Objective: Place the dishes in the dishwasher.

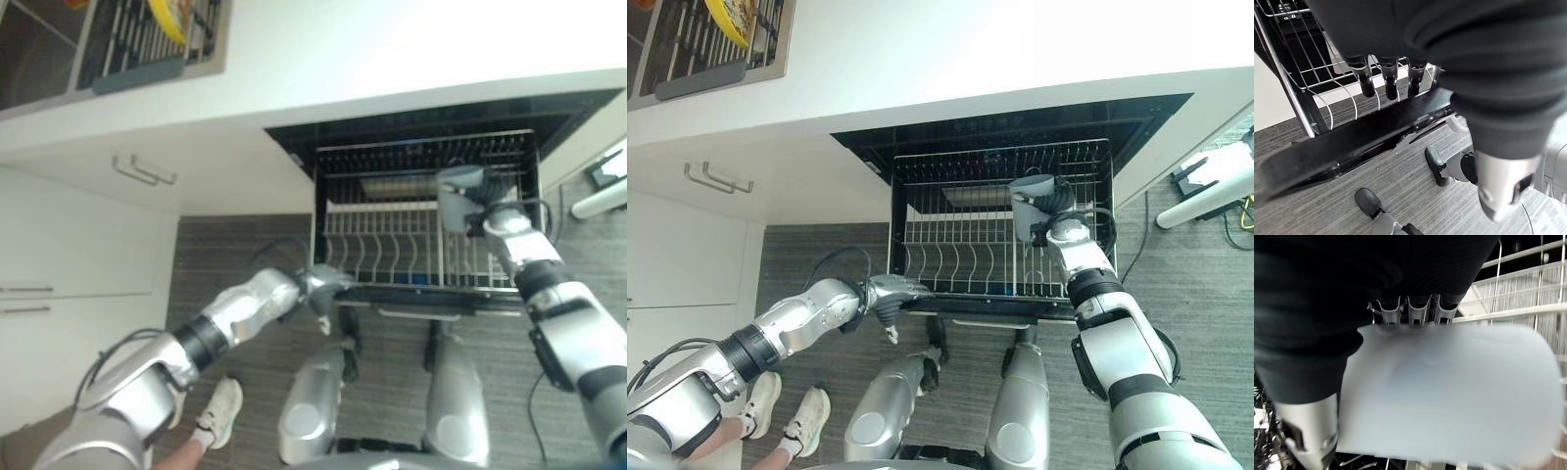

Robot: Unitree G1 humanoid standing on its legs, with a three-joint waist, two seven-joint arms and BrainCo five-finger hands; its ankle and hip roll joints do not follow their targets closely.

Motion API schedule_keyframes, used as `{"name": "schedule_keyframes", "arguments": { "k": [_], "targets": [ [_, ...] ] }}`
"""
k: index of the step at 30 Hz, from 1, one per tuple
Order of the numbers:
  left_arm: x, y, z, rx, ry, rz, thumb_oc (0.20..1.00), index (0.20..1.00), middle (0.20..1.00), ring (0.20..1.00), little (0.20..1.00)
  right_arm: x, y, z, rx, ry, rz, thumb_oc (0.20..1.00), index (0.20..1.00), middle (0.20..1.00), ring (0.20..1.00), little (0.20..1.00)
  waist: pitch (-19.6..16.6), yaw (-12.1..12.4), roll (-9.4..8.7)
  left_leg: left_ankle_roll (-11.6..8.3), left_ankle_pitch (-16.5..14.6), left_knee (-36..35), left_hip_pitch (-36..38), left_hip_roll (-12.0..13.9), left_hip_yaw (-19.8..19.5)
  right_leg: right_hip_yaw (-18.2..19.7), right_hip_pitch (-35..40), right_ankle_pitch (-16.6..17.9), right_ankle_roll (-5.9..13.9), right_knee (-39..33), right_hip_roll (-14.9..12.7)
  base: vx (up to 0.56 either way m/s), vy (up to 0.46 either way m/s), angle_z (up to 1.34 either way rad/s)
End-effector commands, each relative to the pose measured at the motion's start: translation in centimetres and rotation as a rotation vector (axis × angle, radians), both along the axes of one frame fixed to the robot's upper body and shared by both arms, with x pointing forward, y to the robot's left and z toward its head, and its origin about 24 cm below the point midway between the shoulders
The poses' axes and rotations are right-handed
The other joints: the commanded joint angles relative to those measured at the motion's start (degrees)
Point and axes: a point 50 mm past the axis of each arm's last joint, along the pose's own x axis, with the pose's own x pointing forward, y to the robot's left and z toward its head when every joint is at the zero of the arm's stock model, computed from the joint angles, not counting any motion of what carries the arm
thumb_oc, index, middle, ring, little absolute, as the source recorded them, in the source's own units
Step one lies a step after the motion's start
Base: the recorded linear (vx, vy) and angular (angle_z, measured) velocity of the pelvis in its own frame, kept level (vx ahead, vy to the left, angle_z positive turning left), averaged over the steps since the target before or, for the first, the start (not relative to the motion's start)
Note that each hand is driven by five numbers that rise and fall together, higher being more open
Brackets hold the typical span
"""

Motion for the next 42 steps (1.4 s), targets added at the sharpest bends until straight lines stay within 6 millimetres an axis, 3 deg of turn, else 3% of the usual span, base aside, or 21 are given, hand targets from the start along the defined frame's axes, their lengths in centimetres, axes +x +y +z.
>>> {"name": "schedule_keyframes", "arguments": {
  "k": [1,6,15,22,25,26,27,30,35,42],
  "targets": [
    [-4.1,1.5,-5.5,0.146,0.152,-0.017,1.0,1.0,1.0,1.0,1.0,0.1,-1.9,2.4,-0.086,-0.13,-0.148,1.0,1.0,1.0,1.0,1.0,0.0,0.6,1.51,-1.42,-3.4,4.6,-3.3,4.0,-3.2,-1.0,0.7,-0.3,3.5,-0.5,-6.2,0.0,0.0,0.0],
    [-4.5,1.5,-6.6,0.147,0.15,-0.006,1.0,1.0,1.0,1.0,1.0,0.2,-1.2,3.7,-0.166,-0.216,-0.188,1.0,1.0,1.0,1.0,1.0,0.0,0.6,1.68,-1.27,-3.4,4.6,-4.0,4.0,-2.8,-0.7,0.0,-0.3,3.41,-0.7,-5.9,-0.03,0.024,-0.08],
    [-6.5,1.1,-9.3,0.126,0.15,-0.013,1.0,1.0,1.0,1.0,1.0,-0.7,-1.6,6.8,-0.505,-0.456,-0.406,1.0,1.0,1.0,1.0,1.0,0.0,0.5,3.18,-1.09,-3.3,4.4,-3.7,3.7,-2.0,-0.9,0.4,-0.6,3.18,-0.9,-6.3,-0.02,0.036,-0.04],
    [-7.0,1.3,-9.9,0.135,0.144,-0.02,1.0,1.0,1.0,1.0,1.0,-0.7,-1.6,6.5,-0.481,-0.471,-0.403,1.0,1.0,1.0,1.0,1.0,0.0,0.7,2.95,-0.91,-3.8,4.5,-3.6,3.7,-1.9,-1.4,0.5,-0.9,3.16,-0.9,-6.5,0.0,0.0,0.0],
    [-7.0,1.4,-10.0,0.145,0.139,-0.02,1.0,1.0,1.0,1.0,1.0,-0.7,-1.5,6.4,-0.414,-0.475,-0.405,1.0,1.0,1.0,1.0,1.0,0.0,0.8,2.57,-0.79,-3.9,4.6,-3.7,3.8,-1.8,-1.6,0.5,-0.9,3.18,-0.8,-6.5,-0.01,-0.024,0.0],
    [-7.0,1.4,-10.0,0.149,0.136,-0.021,1.0,1.0,1.0,1.0,1.0,-0.7,-1.5,6.2,-0.319,-0.475,-0.418,1.0,1.0,1.0,1.0,1.0,0.0,0.8,2.47,-0.73,-3.9,4.7,-3.7,3.9,-1.7,-1.6,0.5,-0.9,3.1,-0.7,-6.4,0.0,0.0,0.0],
    [-7.1,1.4,-9.9,0.145,0.135,-0.018,1.0,1.0,1.0,1.0,1.0,-0.6,-1.4,5.6,-0.003,-0.479,-0.443,1.0,1.0,1.0,1.0,1.0,0.0,0.9,2.42,-0.71,-3.9,4.7,-3.7,4.0,-1.5,-1.5,0.5,-1.0,2.95,-0.6,-6.4,0.0,0.0,0.0],
    [-6.8,1.2,-9.6,0.154,0.118,-0.016,1.0,1.0,1.0,1.0,1.0,-0.6,0.5,6.6,0.196,-0.604,-0.379,1.0,1.0,1.0,1.0,1.0,0.0,0.7,2.02,-0.65,-3.9,4.4,-3.4,4.1,-1.2,-1.3,0.6,-1.3,2.97,-0.4,-6.3,0.0,0.0,0.0],
    [-6.5,2.0,-9.8,0.166,0.092,0.047,1.0,1.0,1.0,1.0,1.0,-1.4,3.7,8.6,0.271,-0.721,-0.252,1.0,1.0,1.0,1.0,1.0,0.0,-0.1,1.69,-0.52,-3.4,3.6,-2.4,4.2,0.2,-1.4,0.9,-1.3,2.72,-0.2,-6.1,-0.01,0.031,-0.02],
    [-7.8,3.2,-11.0,0.153,0.146,0.12,1.0,1.0,1.0,1.0,1.0,-3.1,5.8,6.3,0.318,-0.708,-0.167,1.0,1.0,1.0,1.0,1.0,0.0,-2.0,-0.34,-0.76,-4.8,3.0,4.6,5.4,2.4,-3.5,8.3,-2.1,2.66,-2.2,-6.1,0.02,0.002,-0.09]
  ]
}}
